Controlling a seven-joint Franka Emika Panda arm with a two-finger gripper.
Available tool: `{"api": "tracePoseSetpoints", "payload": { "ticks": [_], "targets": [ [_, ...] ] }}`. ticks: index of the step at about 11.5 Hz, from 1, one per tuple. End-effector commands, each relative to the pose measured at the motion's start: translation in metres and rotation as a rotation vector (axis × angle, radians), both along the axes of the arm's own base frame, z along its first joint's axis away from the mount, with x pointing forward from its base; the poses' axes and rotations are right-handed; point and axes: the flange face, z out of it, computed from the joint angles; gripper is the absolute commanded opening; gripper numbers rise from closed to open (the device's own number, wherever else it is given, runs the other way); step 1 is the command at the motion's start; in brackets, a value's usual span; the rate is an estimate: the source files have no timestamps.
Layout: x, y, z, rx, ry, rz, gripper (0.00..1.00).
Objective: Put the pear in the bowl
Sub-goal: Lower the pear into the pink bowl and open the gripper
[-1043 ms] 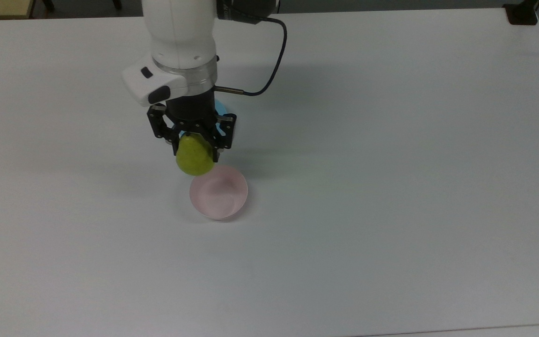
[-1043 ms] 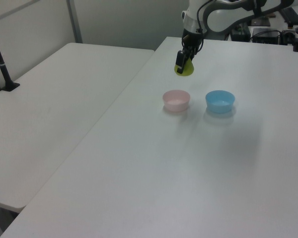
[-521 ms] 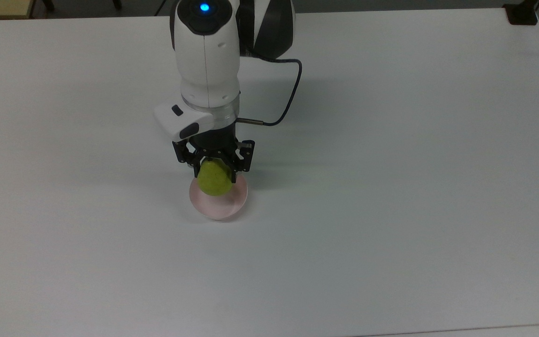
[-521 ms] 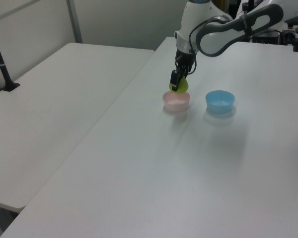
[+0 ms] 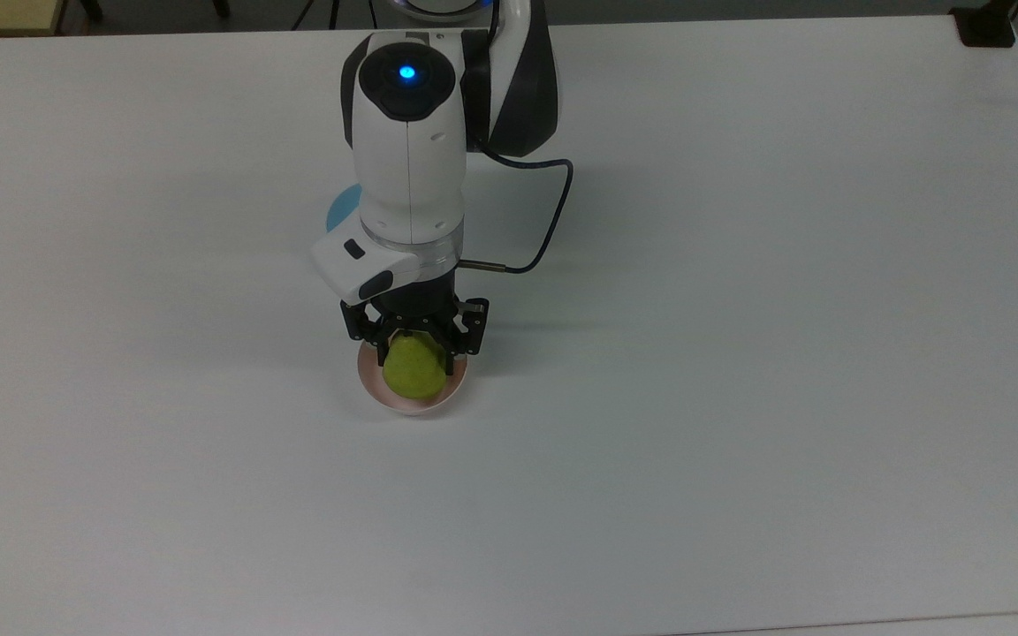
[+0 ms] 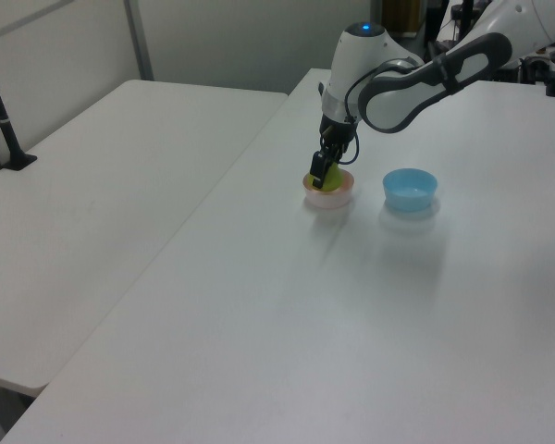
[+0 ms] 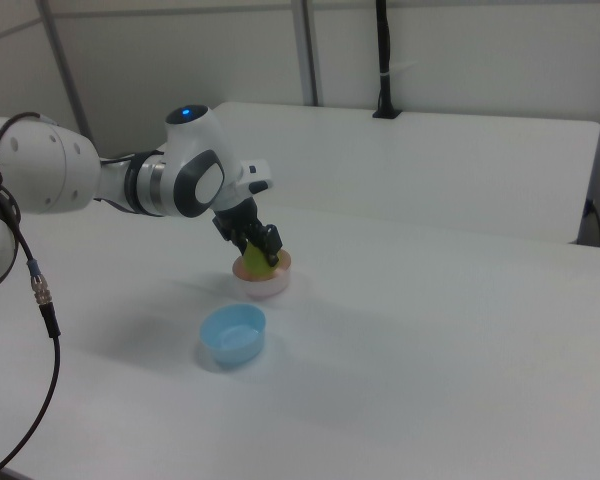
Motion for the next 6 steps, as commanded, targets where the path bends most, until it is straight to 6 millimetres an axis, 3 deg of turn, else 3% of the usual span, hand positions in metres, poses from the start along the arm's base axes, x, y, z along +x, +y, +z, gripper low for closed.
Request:
{"api": "tracePoseSetpoints", "payload": {
  "ticks": [1, 4, 6],
  "targets": [
    [0.0, 0.003, -0.003, -0.031, -0.016, 0.012, 0.56],
    [0.0, 0.003, -0.002, -0.029, -0.013, 0.009, 0.81],
    [-0.002, 0.003, 0.011, -0.026, -0.021, 0.007, 0.92]
  ]
}}
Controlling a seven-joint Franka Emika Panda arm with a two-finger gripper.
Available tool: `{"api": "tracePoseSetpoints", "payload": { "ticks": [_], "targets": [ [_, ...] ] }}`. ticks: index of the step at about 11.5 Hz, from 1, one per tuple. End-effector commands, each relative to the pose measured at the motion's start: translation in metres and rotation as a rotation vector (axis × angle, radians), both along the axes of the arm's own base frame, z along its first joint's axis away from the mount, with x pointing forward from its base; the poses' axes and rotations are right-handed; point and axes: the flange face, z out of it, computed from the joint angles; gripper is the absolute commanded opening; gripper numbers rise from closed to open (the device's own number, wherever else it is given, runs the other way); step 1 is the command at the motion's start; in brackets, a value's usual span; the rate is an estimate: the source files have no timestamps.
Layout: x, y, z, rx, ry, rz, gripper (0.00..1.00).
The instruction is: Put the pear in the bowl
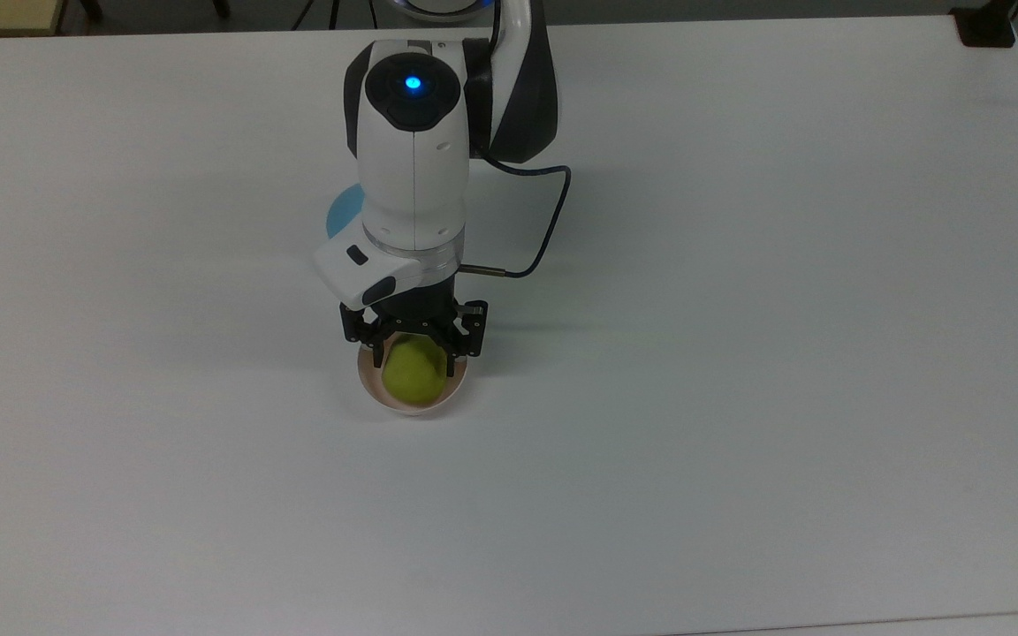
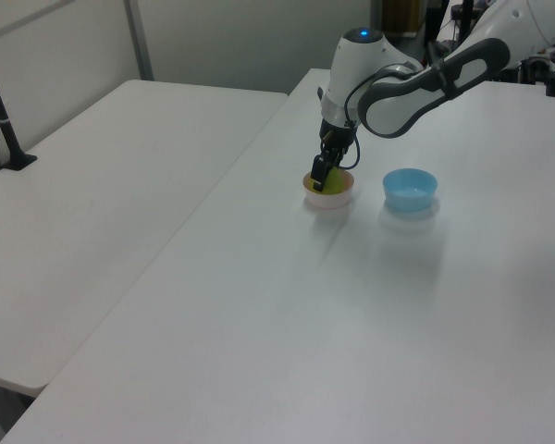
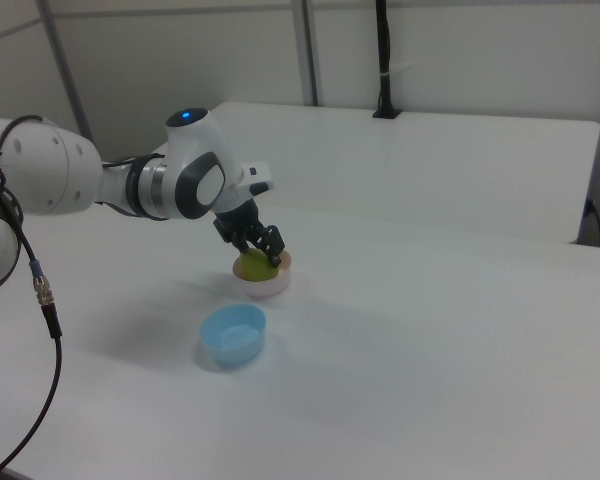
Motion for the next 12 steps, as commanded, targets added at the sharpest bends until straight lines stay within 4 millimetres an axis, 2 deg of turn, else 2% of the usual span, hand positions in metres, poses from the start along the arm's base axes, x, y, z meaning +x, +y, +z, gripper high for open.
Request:
{"api": "tracePoseSetpoints", "payload": {
  "ticks": [1, 2, 5, 9, 12],
  "targets": [
    [-0.004, 0.003, 0.025, -0.006, -0.027, -0.006, 0.92],
    [-0.008, 0.001, 0.034, -0.008, -0.004, -0.012, 0.96],
    [-0.025, -0.003, 0.089, -0.001, 0.021, -0.027, 1.0],
    [-0.074, -0.012, 0.173, 0.0, 0.135, -0.044, 1.0],
    [-0.105, -0.027, 0.214, 0.003, 0.185, -0.04, 1.0]
  ]
}}
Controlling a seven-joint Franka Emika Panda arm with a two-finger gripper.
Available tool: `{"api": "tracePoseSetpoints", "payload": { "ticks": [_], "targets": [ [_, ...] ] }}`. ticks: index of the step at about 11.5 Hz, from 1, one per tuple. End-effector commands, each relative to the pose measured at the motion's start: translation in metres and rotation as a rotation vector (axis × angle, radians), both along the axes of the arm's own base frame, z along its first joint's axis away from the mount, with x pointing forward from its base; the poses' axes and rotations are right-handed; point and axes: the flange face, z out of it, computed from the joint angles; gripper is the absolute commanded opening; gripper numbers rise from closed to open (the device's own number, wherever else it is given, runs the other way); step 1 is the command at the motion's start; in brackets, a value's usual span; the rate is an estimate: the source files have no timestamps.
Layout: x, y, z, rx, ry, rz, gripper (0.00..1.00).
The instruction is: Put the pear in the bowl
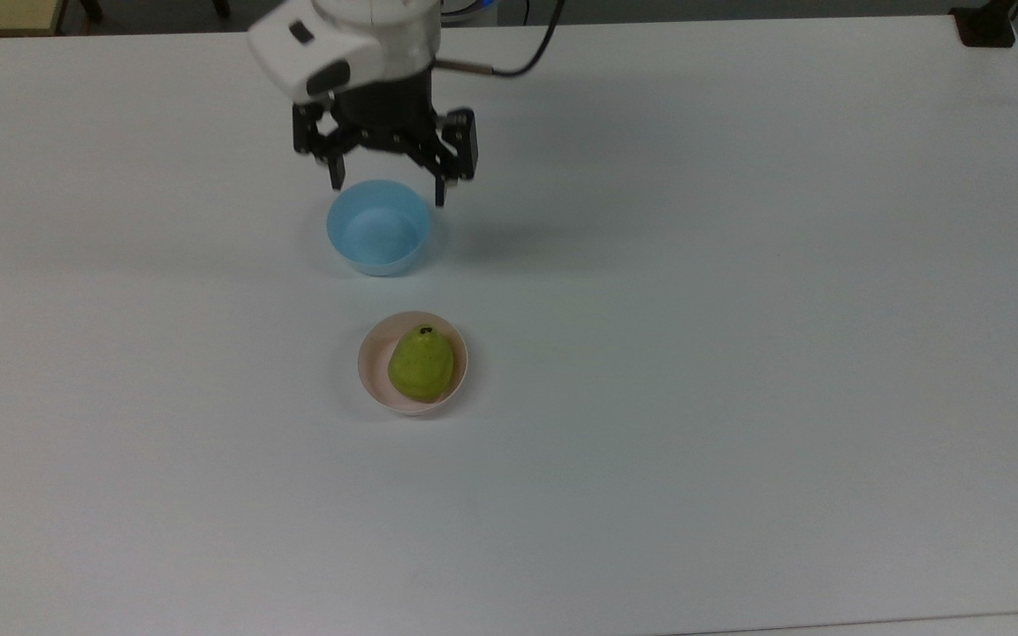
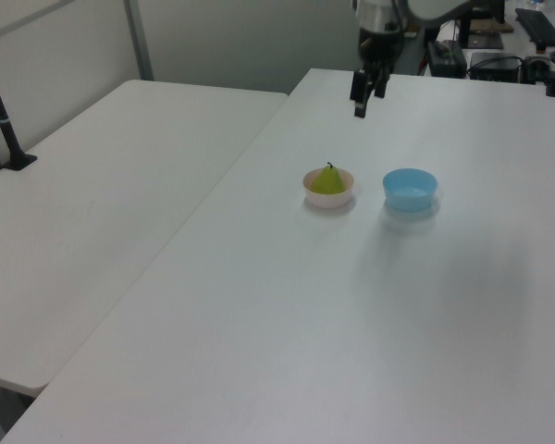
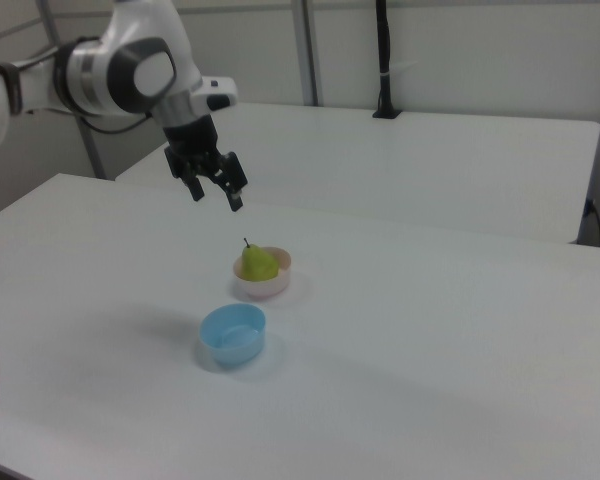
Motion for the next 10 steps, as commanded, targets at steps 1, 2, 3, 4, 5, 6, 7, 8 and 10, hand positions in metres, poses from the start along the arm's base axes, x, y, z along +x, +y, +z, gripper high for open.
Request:
{"api": "tracePoseSetpoints", "payload": {
  "ticks": [1, 2, 3, 4, 5, 6, 7, 8, 10],
  "targets": [
    [-0.038, -0.013, 0.033, -0.001, 0.067, 0.042, 1.0],
    [-0.046, -0.014, 0.039, 0.0, 0.094, 0.068, 1.0],
    [-0.055, -0.014, 0.046, 0.005, 0.117, 0.07, 1.0],
    [-0.063, -0.013, 0.051, 0.024, 0.14, 0.068, 1.0],
    [-0.07, -0.01, 0.059, 0.04, 0.145, 0.073, 1.0],
    [-0.076, -0.008, 0.067, 0.041, 0.142, 0.077, 1.0],
    [-0.077, -0.009, 0.068, 0.041, 0.142, 0.076, 1.0],
    [-0.076, -0.009, 0.067, 0.041, 0.142, 0.074, 1.0],
    [-0.074, -0.013, 0.067, 0.041, 0.132, 0.068, 1.0]
  ]
}}
